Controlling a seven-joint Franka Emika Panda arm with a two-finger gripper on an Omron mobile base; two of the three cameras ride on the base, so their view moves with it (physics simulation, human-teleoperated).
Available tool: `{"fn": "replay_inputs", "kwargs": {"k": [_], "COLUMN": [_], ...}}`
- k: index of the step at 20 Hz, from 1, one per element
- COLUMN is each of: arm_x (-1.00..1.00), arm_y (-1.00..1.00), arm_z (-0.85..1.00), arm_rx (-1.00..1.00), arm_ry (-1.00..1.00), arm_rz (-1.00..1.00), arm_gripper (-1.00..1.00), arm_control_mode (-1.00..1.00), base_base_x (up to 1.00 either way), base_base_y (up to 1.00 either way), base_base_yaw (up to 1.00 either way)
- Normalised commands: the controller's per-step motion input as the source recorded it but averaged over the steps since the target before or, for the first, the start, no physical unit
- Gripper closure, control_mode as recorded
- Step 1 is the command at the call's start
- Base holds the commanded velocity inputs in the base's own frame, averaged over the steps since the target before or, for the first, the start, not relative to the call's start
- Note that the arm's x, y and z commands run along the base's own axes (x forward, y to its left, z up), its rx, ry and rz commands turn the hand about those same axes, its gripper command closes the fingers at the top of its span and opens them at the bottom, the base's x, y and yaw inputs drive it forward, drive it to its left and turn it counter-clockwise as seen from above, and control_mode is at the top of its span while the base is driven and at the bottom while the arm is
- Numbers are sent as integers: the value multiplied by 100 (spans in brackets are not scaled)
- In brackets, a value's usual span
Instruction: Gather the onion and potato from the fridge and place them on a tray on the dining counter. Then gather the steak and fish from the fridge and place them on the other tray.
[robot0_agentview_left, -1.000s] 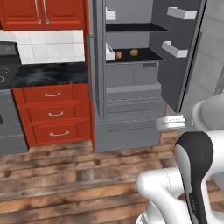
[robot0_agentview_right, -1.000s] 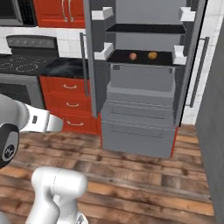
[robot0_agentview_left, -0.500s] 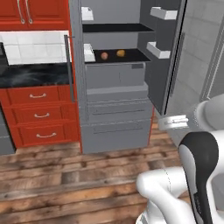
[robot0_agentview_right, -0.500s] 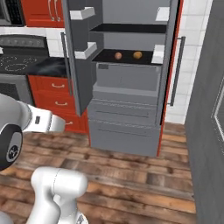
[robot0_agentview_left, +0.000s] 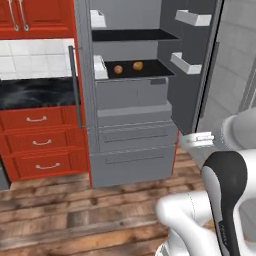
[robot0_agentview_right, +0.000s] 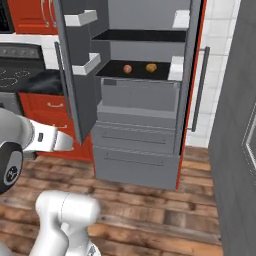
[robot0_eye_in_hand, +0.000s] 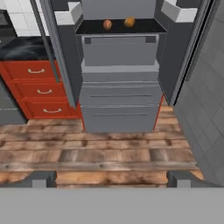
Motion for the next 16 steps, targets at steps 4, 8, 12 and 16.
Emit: {"fn": "replay_inputs", "kwargs": {"k": [4,8,12,16], "arm_x": [0,0,0,0], "arm_y": [0,0,0,0], "arm_z": [0,0,0,0], "arm_rx": [0,0,0,0], "arm_ry": [0,0,0,0], "arm_rz": [0,0,0,0], "arm_gripper": [-100,-100,-100,-100], "arm_control_mode": [100,100,100,100], "base_base_x": [69,68,68,59], "base_base_y": [0,-1,-4,-7], "base_base_yaw": [-2,-4,-3,-2]}}
